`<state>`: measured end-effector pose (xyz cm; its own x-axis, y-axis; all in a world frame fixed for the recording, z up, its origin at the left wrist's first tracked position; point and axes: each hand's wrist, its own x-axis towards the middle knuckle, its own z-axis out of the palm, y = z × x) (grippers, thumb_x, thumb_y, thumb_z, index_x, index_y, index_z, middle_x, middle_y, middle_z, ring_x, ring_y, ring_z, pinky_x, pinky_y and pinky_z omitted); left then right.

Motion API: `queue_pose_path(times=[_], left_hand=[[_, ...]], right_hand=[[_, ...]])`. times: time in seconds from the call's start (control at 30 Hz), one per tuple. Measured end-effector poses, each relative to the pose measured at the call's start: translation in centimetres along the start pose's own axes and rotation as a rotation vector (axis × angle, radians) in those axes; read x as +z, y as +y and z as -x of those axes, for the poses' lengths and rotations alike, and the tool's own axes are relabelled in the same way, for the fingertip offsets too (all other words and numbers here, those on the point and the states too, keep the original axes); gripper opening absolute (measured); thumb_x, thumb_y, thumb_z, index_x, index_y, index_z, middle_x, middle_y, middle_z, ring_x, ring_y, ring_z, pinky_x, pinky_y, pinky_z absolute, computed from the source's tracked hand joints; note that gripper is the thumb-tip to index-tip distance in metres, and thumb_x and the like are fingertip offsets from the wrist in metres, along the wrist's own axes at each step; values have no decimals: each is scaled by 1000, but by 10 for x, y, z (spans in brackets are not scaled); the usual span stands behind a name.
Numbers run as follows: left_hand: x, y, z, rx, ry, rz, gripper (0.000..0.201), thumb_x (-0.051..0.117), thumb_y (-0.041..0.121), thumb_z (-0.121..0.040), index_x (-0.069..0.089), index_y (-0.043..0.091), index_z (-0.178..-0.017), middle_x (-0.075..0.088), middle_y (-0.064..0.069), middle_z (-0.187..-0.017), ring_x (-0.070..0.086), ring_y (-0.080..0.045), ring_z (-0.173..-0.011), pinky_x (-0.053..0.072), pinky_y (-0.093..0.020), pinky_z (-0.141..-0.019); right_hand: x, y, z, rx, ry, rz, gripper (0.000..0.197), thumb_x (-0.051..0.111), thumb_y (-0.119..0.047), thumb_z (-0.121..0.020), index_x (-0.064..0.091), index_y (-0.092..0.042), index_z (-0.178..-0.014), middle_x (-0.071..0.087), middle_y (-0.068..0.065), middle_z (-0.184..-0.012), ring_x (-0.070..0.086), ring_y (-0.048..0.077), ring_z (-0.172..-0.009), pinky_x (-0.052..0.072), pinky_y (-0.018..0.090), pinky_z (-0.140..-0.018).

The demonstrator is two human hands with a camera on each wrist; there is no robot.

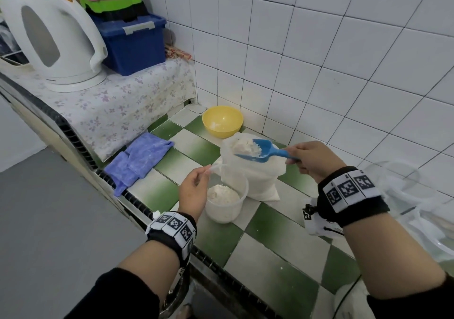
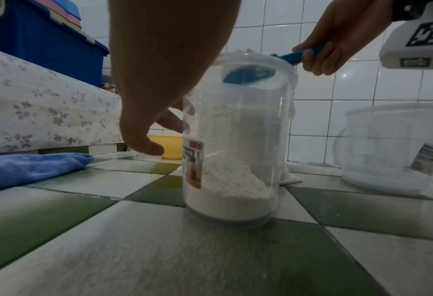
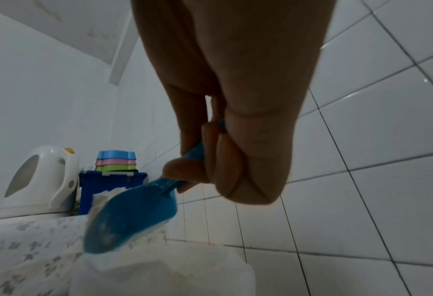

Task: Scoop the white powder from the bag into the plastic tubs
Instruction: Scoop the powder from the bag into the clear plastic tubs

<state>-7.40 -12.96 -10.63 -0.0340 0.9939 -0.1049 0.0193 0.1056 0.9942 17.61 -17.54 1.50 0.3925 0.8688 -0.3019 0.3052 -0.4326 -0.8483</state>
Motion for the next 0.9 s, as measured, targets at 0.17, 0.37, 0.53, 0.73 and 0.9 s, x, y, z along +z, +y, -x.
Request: queue_pose_path(times=[0.17, 0.37, 0.53, 0.73, 0.9], left_hand=[[-1, 0, 2, -18, -3, -4, 18, 62, 25, -96, 71, 18, -110, 69, 16, -106, 61, 13, -91, 46, -13, -87], [-4, 5, 5, -60, -37, 36, 22, 62, 24, -96, 71, 19, -115, 69, 13, -110, 60, 5, -103, 44, -15, -89], [-8, 12, 8, -87, -76, 91, 17, 62, 18, -95, 71, 19, -110, 69, 16, -98, 64, 12, -78, 45, -4, -59], [-12, 15, 10, -97, -86, 100, 25, 61, 19, -96, 70, 15, -118, 69, 8, -108, 62, 5, -87, 46, -5, -55], [-10, 16, 10, -100, -97, 78, 22, 59, 19, -97, 70, 16, -115, 70, 11, -105, 64, 10, -78, 48, -8, -60]], right_hand=[[6, -8, 28, -67, -134, 112, 21, 52, -21, -95, 71, -13, -96, 63, 4, -69, 39, 11, -56, 33, 23, -57], [33, -11, 42, -175, -126, 407, 23, 49, -21, -97, 69, -12, -100, 62, -2, -73, 42, 6, -54, 32, 16, -51], [58, -6, 47, -371, -46, 636, 24, 46, -17, -97, 67, -15, -108, 60, 2, -100, 51, 14, -88, 38, 21, -75], [74, 9, 51, -697, 76, 840, 30, 64, 0, -80, 68, -16, -106, 55, 5, -93, 49, 23, -87, 32, 26, -72], [65, 7, 53, -663, 105, 764, 25, 57, -6, -88, 67, -15, -110, 54, 8, -93, 50, 26, -89, 35, 28, -76]])
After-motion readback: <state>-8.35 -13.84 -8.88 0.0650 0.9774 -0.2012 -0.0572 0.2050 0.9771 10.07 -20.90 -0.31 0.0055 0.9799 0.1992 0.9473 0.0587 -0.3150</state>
